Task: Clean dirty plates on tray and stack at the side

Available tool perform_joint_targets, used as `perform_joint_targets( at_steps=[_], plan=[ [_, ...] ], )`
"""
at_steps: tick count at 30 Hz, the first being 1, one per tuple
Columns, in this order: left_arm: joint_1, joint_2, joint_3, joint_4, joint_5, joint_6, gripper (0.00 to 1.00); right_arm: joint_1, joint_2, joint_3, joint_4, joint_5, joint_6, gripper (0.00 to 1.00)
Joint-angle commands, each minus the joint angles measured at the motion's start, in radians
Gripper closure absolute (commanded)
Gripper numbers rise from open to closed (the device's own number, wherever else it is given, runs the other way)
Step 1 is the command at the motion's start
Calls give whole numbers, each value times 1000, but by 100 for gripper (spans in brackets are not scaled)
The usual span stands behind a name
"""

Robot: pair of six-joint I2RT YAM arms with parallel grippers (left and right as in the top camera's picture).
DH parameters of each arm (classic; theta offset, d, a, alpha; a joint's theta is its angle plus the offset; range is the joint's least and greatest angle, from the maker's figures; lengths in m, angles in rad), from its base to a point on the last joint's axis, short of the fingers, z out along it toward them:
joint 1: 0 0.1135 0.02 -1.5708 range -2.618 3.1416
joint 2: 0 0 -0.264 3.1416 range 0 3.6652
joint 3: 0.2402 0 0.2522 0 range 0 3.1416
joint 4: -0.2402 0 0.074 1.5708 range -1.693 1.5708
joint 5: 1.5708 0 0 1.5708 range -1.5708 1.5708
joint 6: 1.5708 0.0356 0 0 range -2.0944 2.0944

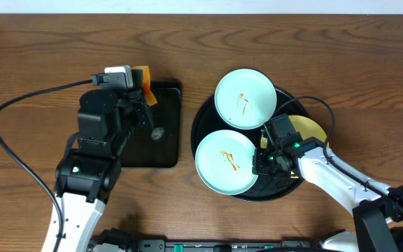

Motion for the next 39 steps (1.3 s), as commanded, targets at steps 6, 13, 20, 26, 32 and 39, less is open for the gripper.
perform_joint_targets(
  at_steps=[6, 13, 20, 26, 32, 39],
  plan=[
    [-3, 152, 29, -24, -8, 1, 93, 15, 6, -21, -6, 15, -2, 99],
    [-4, 390, 29, -92, -7, -22, 93, 15, 6, -21, -6, 6, -2, 99],
    [-5, 575, 29, -126, 164, -29, 93, 15, 6, -21, -6, 6, -2, 99],
    [-21, 629, 29, -126, 232, -32, 93, 15, 6, -21, -6, 6, -2, 99],
    [-81, 631, 29, -125, 232, -32, 93, 15, 6, -21, -6, 6, -2, 99],
    [-118, 631, 29, -118, 232, -32, 92, 15, 6, -21, -6, 6, -2, 99]
  ],
)
